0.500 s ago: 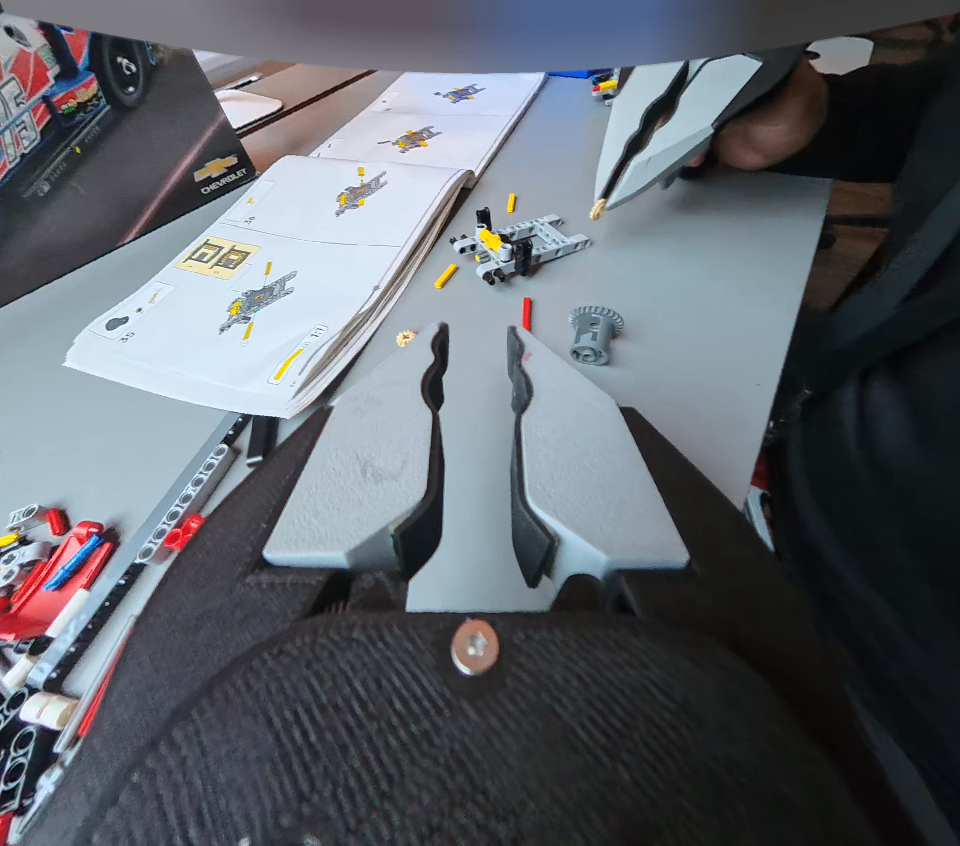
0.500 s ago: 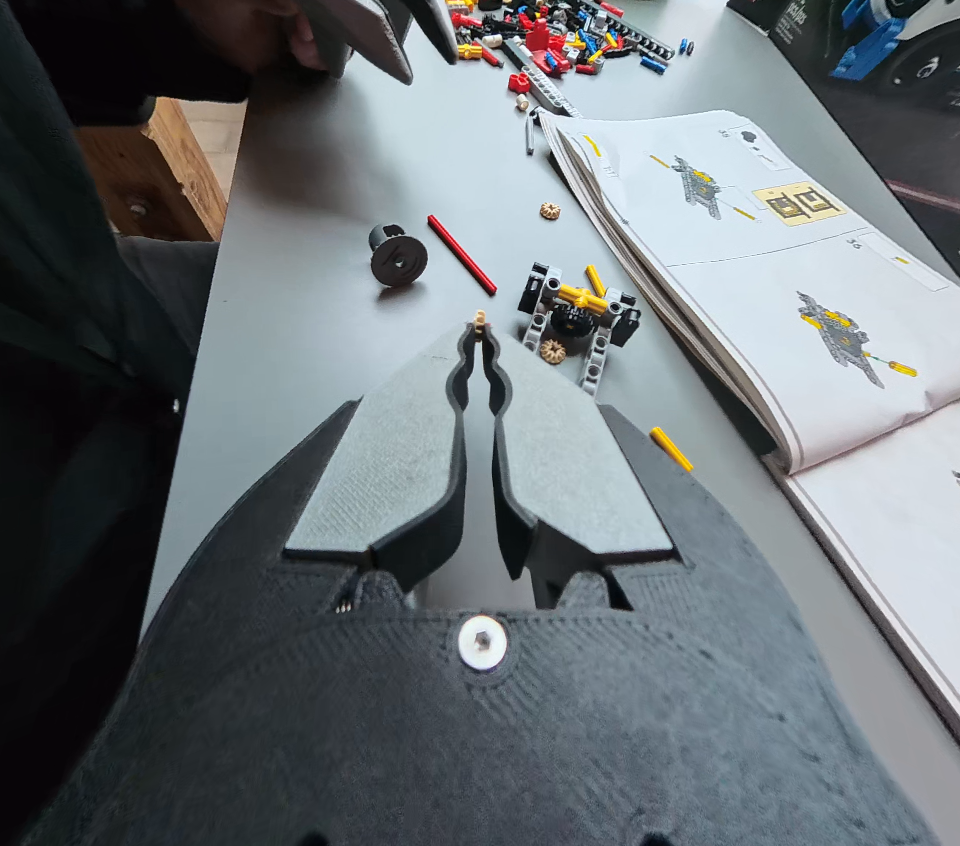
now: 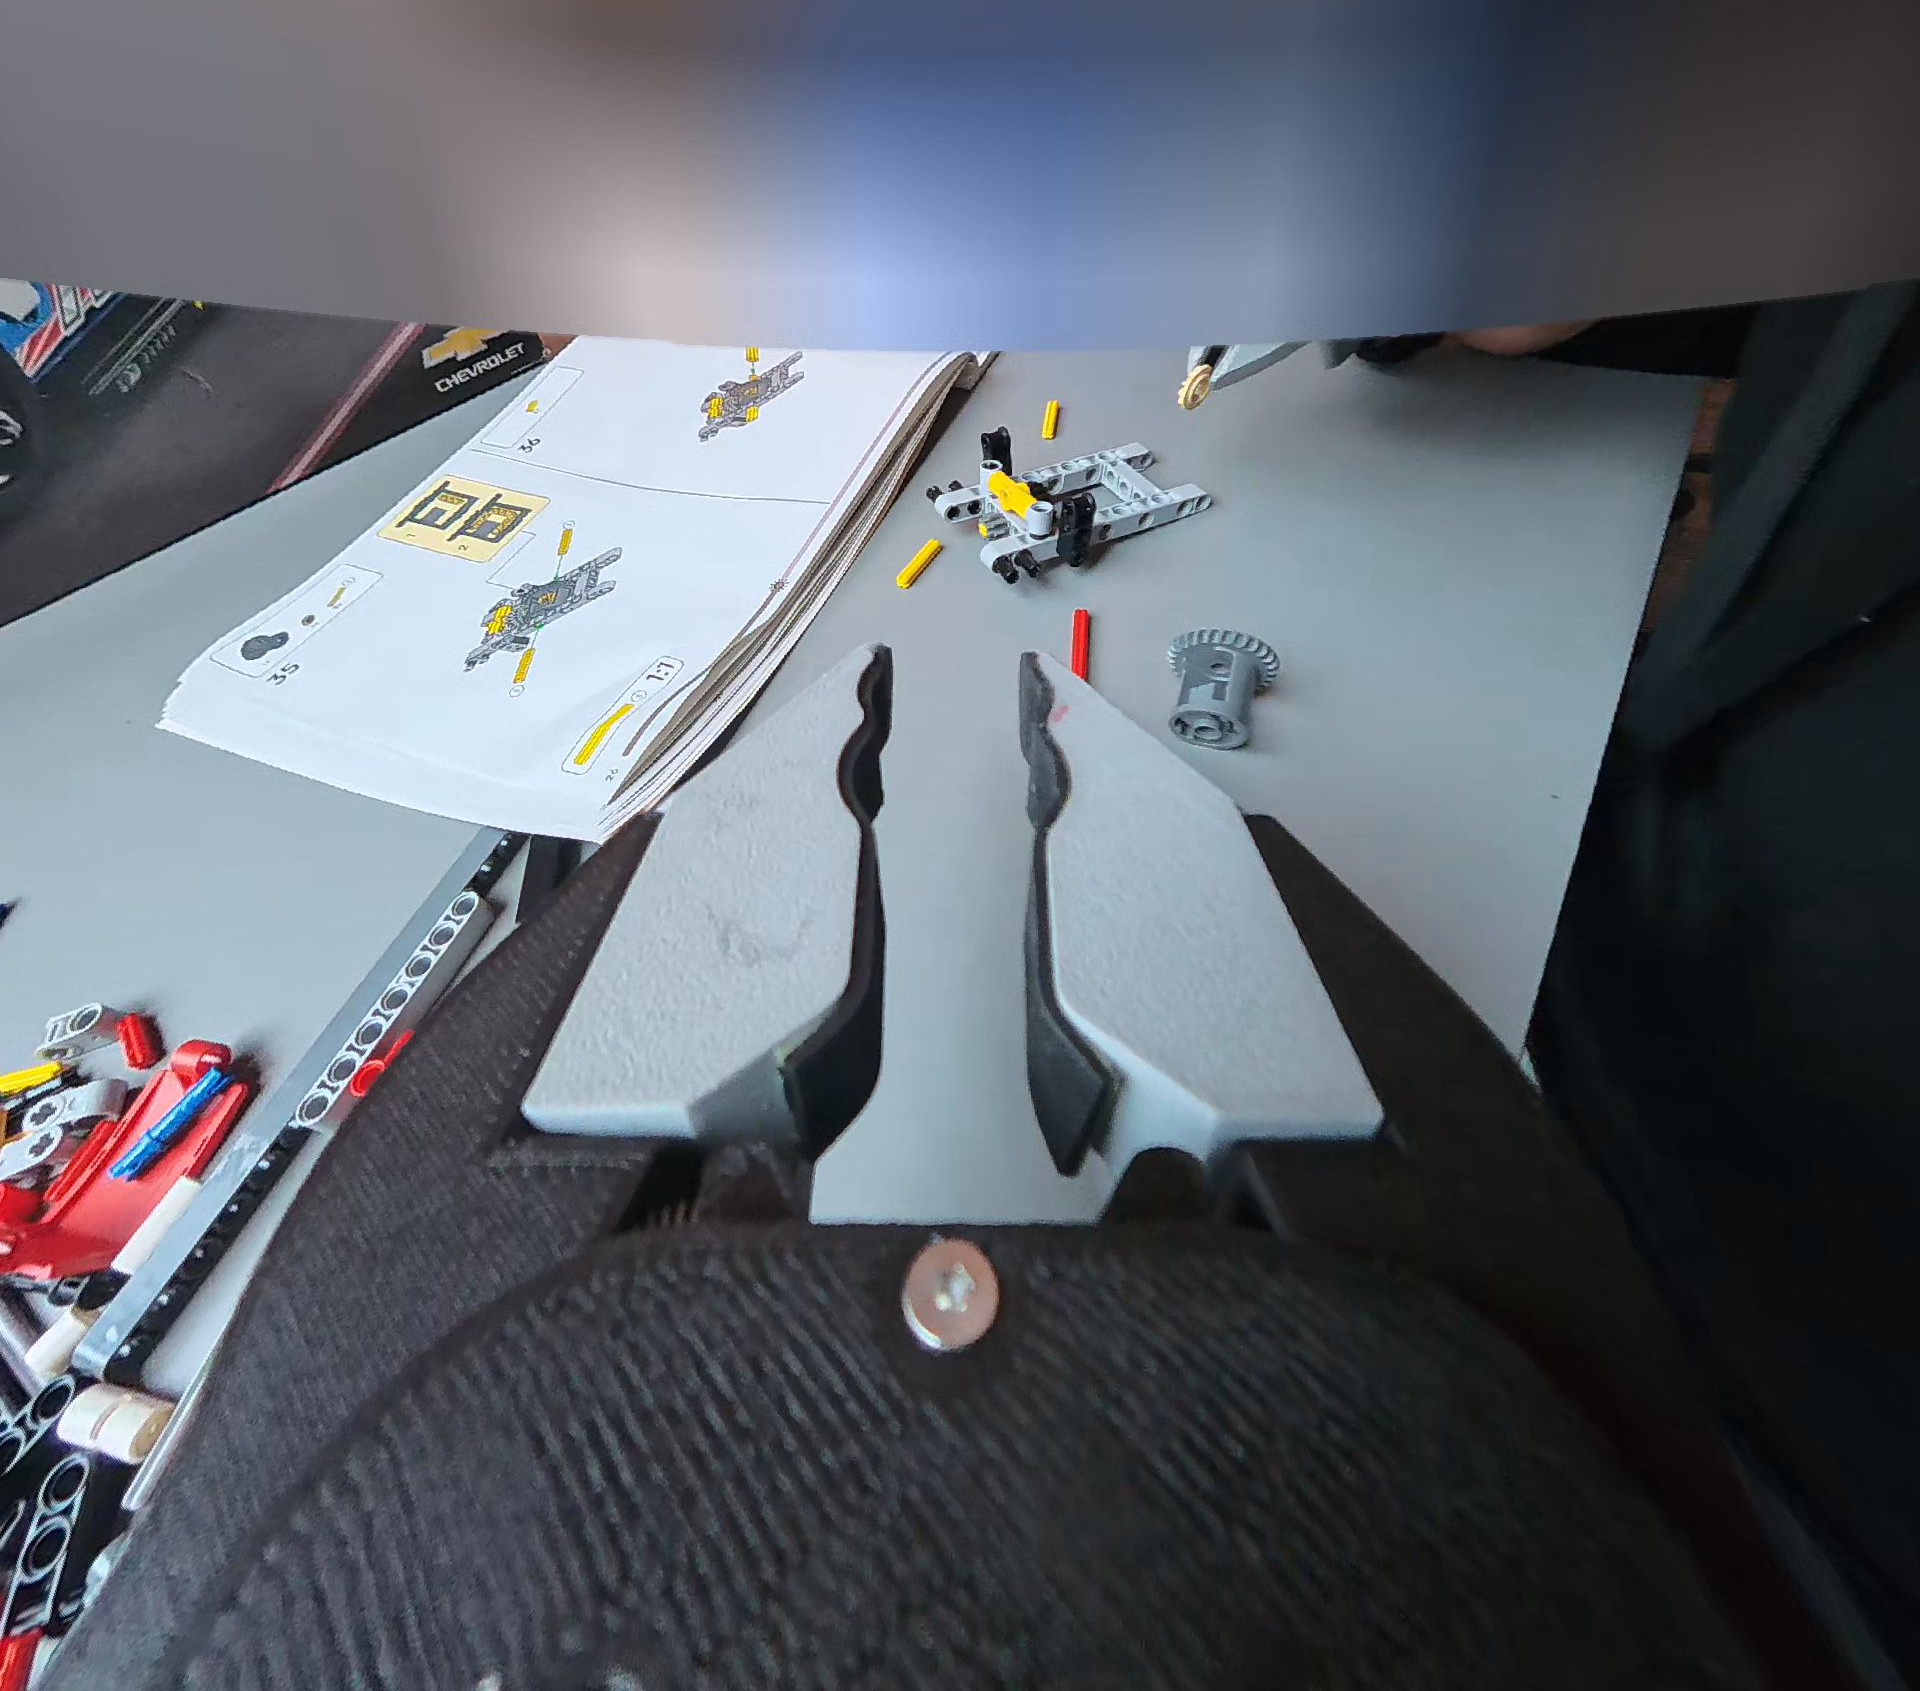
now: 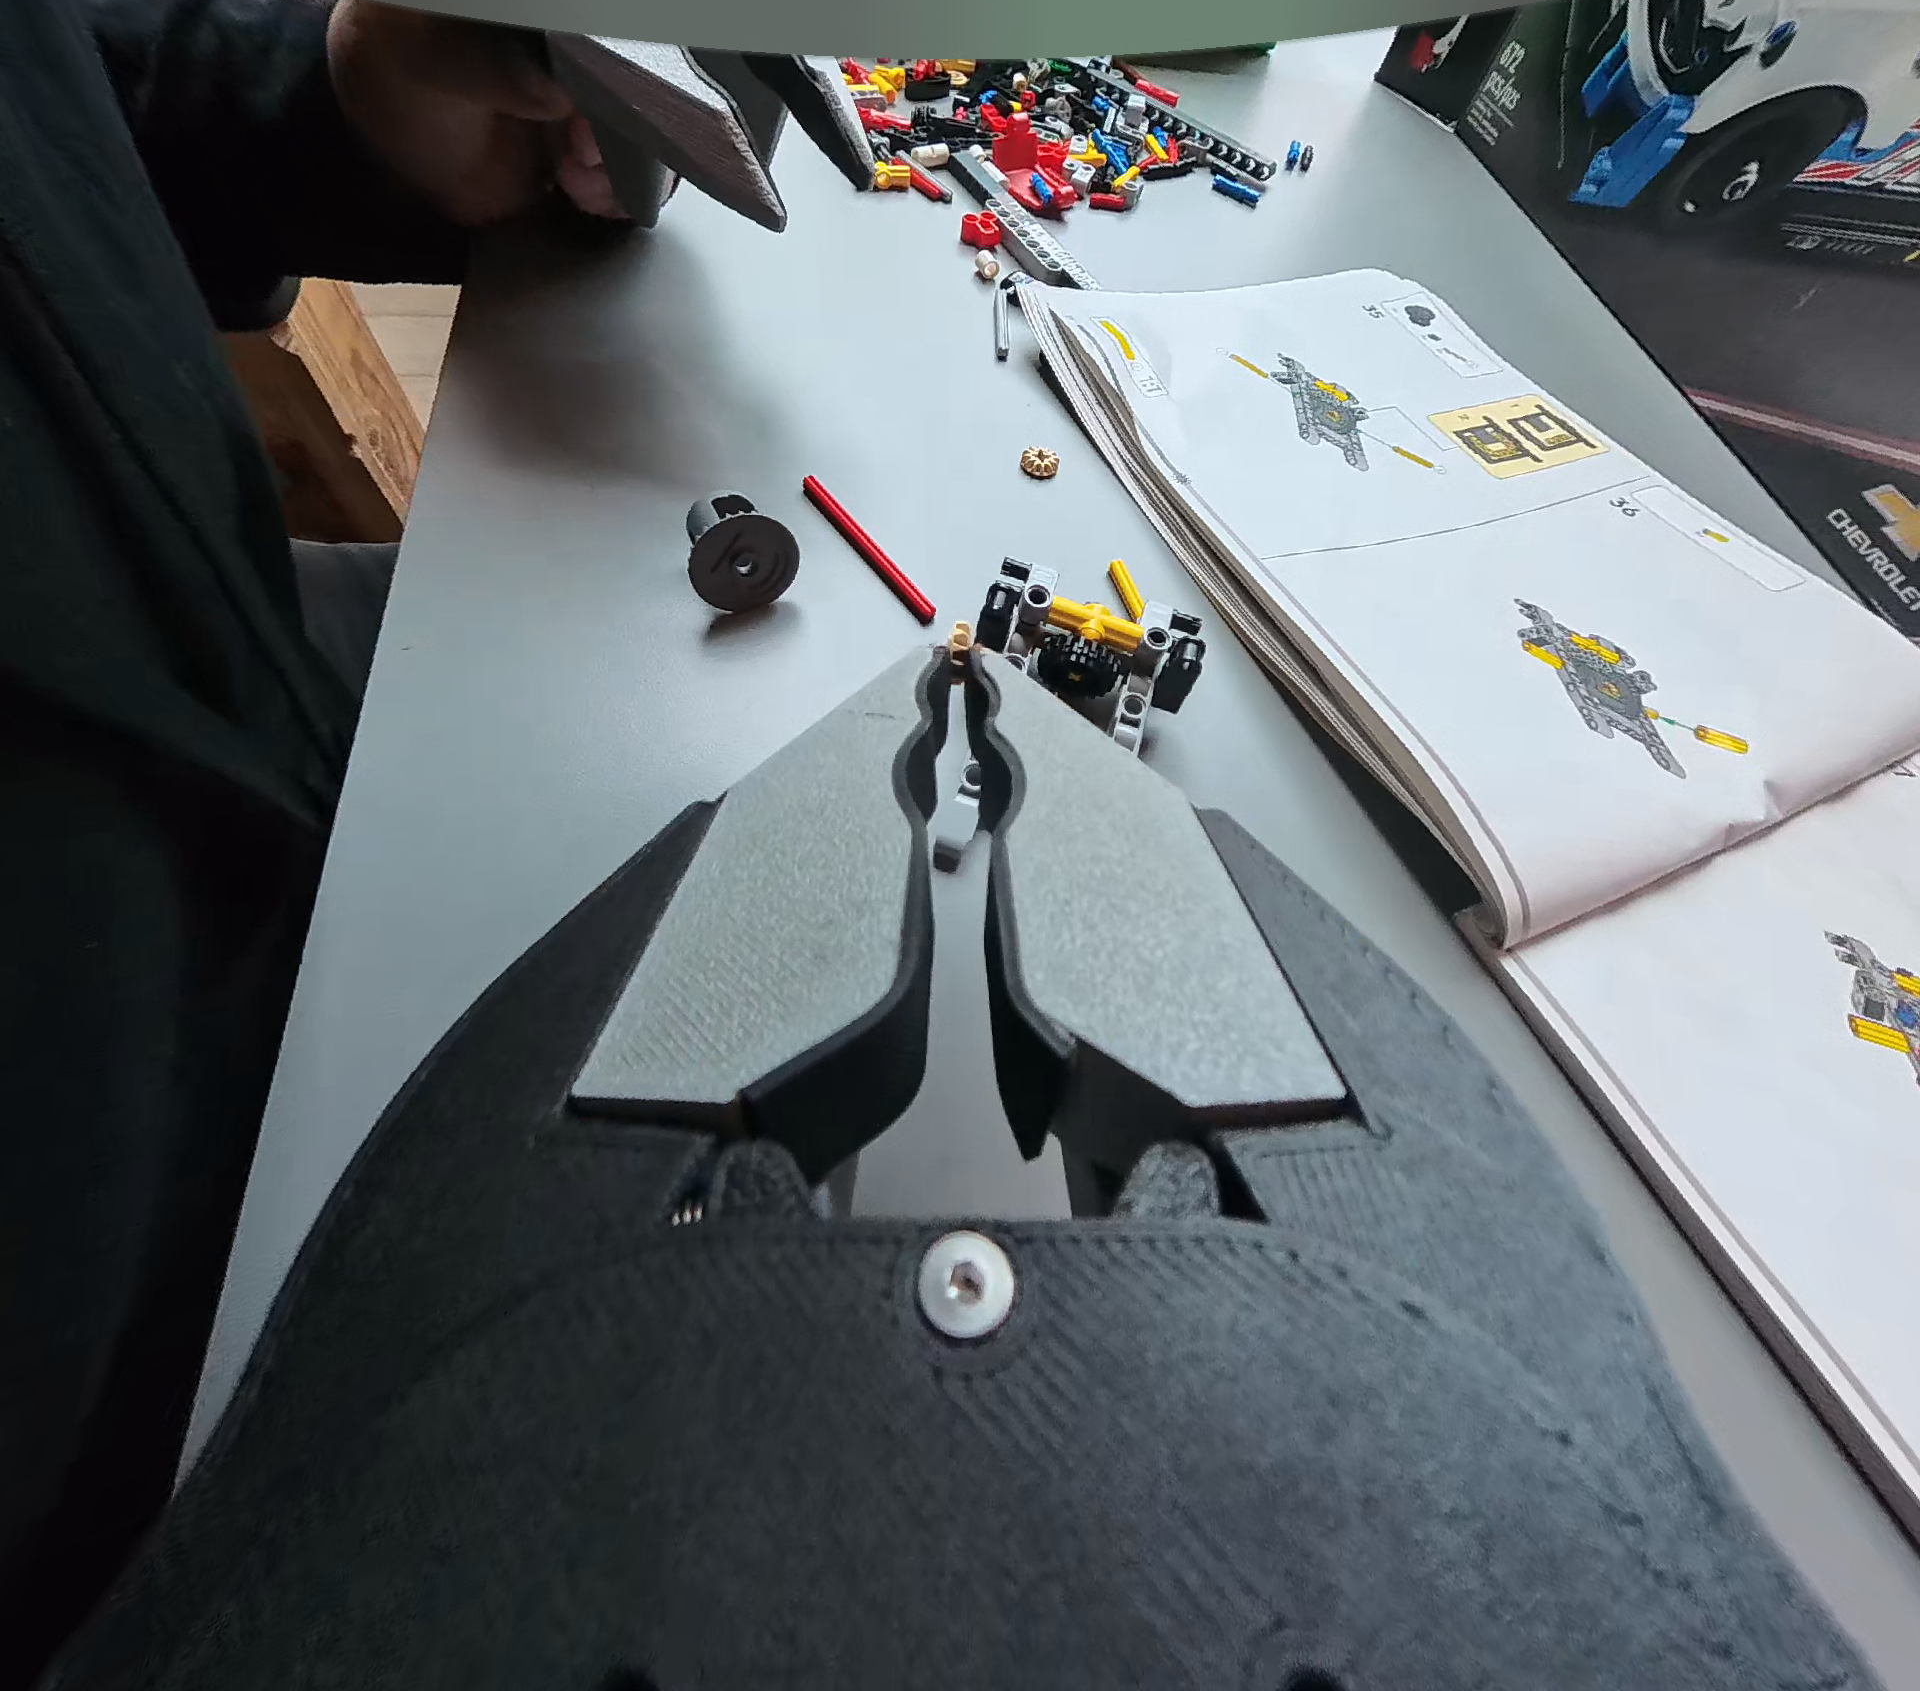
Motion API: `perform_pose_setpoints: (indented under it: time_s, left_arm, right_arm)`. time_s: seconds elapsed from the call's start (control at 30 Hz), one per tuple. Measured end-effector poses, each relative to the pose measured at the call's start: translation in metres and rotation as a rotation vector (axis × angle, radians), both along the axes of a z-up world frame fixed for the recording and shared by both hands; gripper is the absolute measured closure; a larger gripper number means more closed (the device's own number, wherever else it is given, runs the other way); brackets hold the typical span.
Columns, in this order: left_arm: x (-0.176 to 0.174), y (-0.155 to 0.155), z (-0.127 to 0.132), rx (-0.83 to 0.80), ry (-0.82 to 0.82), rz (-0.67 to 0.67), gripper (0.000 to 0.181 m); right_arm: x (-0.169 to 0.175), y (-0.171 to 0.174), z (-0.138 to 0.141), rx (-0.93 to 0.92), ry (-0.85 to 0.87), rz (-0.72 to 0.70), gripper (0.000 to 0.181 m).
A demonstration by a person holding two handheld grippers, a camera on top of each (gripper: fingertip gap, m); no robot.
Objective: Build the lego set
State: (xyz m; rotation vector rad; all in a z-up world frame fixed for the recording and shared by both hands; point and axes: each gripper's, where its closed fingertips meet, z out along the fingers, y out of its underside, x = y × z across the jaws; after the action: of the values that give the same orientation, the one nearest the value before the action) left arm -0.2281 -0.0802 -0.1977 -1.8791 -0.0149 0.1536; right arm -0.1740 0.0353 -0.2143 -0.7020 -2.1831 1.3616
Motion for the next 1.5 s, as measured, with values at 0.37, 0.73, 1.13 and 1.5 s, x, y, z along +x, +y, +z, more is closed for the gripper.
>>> perform_pose_setpoints:
  time_s: [0.37, 0.73, 1.13, 1.5]
  left_arm:
    - [0.000, 0.000, 0.000, -0.002, 0.004, 0.001, 0.159]
    - [0.000, 0.001, -0.002, -0.013, -0.009, -0.006, 0.159]
    - [0.001, 0.002, -0.003, -0.023, -0.007, -0.007, 0.159]
    - [0.001, 0.002, -0.005, -0.036, 0.008, -0.002, 0.159]
  right_arm:
    - [0.001, -0.002, -0.002, 0.015, 0.001, 0.004, 0.181]
    - [-0.001, -0.001, -0.003, 0.006, -0.010, 0.004, 0.181]
    - [0.000, -0.002, -0.002, 0.016, 0.003, 0.008, 0.181]
    - [-0.013, 0.011, 0.003, 0.046, 0.051, -0.075, 0.181]
